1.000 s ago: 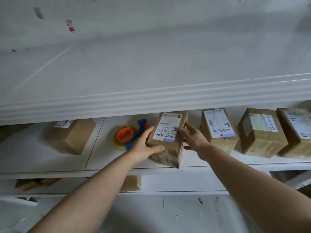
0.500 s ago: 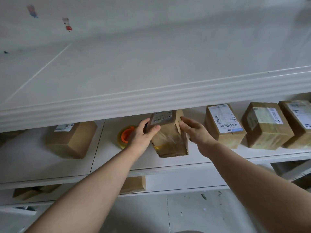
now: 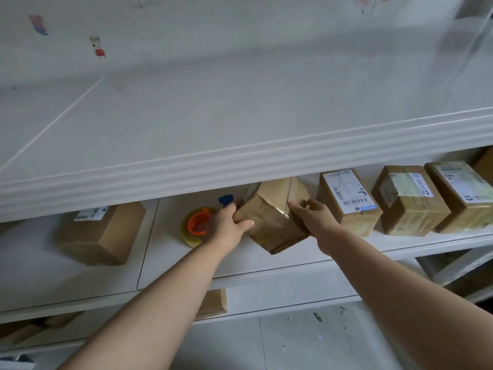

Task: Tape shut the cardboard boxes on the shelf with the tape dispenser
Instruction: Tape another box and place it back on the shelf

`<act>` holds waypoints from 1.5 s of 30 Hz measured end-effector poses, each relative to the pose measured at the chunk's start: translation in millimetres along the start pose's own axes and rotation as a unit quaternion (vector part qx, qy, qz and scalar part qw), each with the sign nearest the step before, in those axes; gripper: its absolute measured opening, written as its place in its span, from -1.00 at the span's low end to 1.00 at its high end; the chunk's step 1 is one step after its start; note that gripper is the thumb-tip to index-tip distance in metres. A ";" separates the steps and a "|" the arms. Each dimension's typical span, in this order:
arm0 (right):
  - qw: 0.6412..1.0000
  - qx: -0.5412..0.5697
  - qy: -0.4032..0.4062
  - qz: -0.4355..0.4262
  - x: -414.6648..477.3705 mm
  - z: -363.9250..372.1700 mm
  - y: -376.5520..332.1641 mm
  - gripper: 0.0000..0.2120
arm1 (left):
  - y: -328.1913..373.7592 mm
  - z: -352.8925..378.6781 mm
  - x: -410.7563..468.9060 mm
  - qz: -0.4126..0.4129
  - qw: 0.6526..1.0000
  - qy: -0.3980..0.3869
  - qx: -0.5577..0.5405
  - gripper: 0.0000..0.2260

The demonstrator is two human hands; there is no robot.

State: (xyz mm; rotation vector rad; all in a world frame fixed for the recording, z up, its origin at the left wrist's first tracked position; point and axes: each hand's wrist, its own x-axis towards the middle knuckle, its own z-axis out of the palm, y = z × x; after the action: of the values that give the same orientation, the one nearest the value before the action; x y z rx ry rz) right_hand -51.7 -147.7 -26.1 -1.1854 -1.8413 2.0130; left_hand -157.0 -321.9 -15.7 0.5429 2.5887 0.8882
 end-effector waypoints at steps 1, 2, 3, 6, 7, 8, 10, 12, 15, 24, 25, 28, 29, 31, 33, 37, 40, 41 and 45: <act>1.000 -0.006 0.019 -0.011 1.2 -2.9 2.0 -0.16 | -0.1 0.1 0.2 -0.011 0.999 -0.026 0.036 -0.53; 0.999 -0.009 0.032 -0.023 1.9 -5.7 3.3 -0.20 | 0.5 0.4 -0.5 -0.019 0.997 -0.043 0.063 -0.56; 0.999 -0.018 0.038 -0.033 1.9 -7.4 3.7 -0.22 | 0.6 2.9 -1.5 -0.032 0.996 -0.059 0.059 -0.60; 0.995 -0.076 0.051 -0.041 2.2 -9.0 8.6 -0.30 | -1.2 15.3 -1.4 -0.070 0.987 -0.123 -0.071 -0.64; 0.993 -0.096 0.048 -0.041 0.5 -8.6 11.3 -0.38 | 0.2 17.0 -3.1 -0.079 0.983 -0.144 -0.082 -0.61; 0.993 -0.107 0.045 -0.036 -1.1 -8.6 14.6 -0.46 | 1.0 17.7 -5.5 -0.090 0.978 -0.168 -0.082 -0.57; 0.996 -0.084 0.042 -0.006 -3.1 -9.9 21.7 -0.60 | 1.7 18.3 -7.1 -0.119 0.968 -0.201 -0.088 -0.26; 0.999 -0.022 0.027 0.026 -3.8 -13.9 27.0 -0.71 | 3.6 17.9 -6.2 -0.132 0.966 -0.188 -0.120 -0.03; 0.999 0.047 0.000 0.020 -5.0 -18.4 34.9 -0.67 | 5.9 19.1 -5.9 -0.129 0.970 -0.162 -0.123 -0.02; 0.994 -0.006 -0.084 0.068 -15.4 -8.9 28.5 0.05 | -9.4 10.7 -14.2 -0.142 0.958 -0.116 -0.219 -0.30; 0.993 0.011 -0.096 0.068 -16.6 -5.6 28.6 -0.06 | -9.6 12.5 -12.2 -0.126 0.973 -0.109 -0.162 -0.35; 0.995 0.060 -0.073 0.040 -16.9 -3.7 28.8 -0.30 | -0.7 10.9 -10.3 -0.095 0.988 -0.084 -0.084 -0.55; 0.994 0.078 -0.067 0.036 -16.2 -5.4 28.1 -0.35 | 2.1 8.0 -11.1 -0.089 0.988 -0.082 -0.095 -0.58; 0.991 0.107 -0.071 0.027 -15.2 -8.7 25.6 -0.46 | 8.7 1.4 -13.5 -0.109 0.979 -0.102 -0.136 -0.52; 0.993 0.095 -0.071 0.013 -16.4 -9.5 23.0 -0.51 | 15.2 -3.2 -18.6 -0.143 0.964 -0.132 -0.182 -0.32; 0.992 0.111 -0.051 -0.012 -17.7 -10.9 19.5 -0.49 | 19.1 -6.4 -30.5 -0.114 0.964 -0.151 -0.189 -0.33; 0.987 0.147 -0.041 -0.048 -19.5 -14.2 11.3 -0.44 | 20.9 -8.4 -30.4 -0.063 0.969 -0.139 -0.195 -0.43; 0.986 0.149 -0.035 -0.059 -18.1 -15.7 9.6 -0.41 | 22.8 -8.4 -29.3 -0.052 0.971 -0.139 -0.188 -0.39; 0.994 0.071 -0.017 -0.077 -18.2 -21.2 12.1 -0.42 | 23.3 1.0 -23.1 -0.045 0.983 -0.121 -0.132 -0.28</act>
State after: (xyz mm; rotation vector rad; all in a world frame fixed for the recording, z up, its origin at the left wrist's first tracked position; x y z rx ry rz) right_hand -21.3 -145.2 -27.5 -0.9473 -1.7146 2.0490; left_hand -131.0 -315.0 3.1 0.4264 2.2158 1.0455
